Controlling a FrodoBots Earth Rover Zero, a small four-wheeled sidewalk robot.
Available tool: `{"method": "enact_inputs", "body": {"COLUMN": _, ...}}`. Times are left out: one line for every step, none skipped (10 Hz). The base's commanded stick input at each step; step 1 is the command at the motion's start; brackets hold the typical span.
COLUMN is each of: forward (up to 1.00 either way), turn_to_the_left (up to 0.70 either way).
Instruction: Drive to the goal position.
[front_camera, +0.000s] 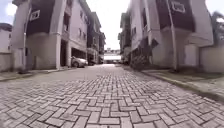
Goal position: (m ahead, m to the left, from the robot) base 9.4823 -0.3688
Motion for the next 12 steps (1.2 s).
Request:
{"method": "enact_inputs", "body": {"forward": 1.0, "turn_to_the_left": 0.0}}
{"method": "enact_inputs", "body": {"forward": 1.0, "turn_to_the_left": 0.0}}
{"method": "enact_inputs", "body": {"forward": 1.0, "turn_to_the_left": 0.0}}
{"method": "enact_inputs", "body": {"forward": 1.0, "turn_to_the_left": -0.01}}
{"method": "enact_inputs", "body": {"forward": 1.0, "turn_to_the_left": -0.18}}
{"method": "enact_inputs", "body": {"forward": 1.0, "turn_to_the_left": -0.19}}
{"method": "enact_inputs", "body": {"forward": 1.0, "turn_to_the_left": -0.01}}
{"method": "enact_inputs", "body": {"forward": 1.0, "turn_to_the_left": 0.0}}
{"method": "enact_inputs", "body": {"forward": 1.0, "turn_to_the_left": 0.0}}
{"method": "enact_inputs", "body": {"forward": 1.0, "turn_to_the_left": 0.0}}
{"method": "enact_inputs", "body": {"forward": 1.0, "turn_to_the_left": -0.01}}
{"method": "enact_inputs", "body": {"forward": 1.0, "turn_to_the_left": -0.03}}
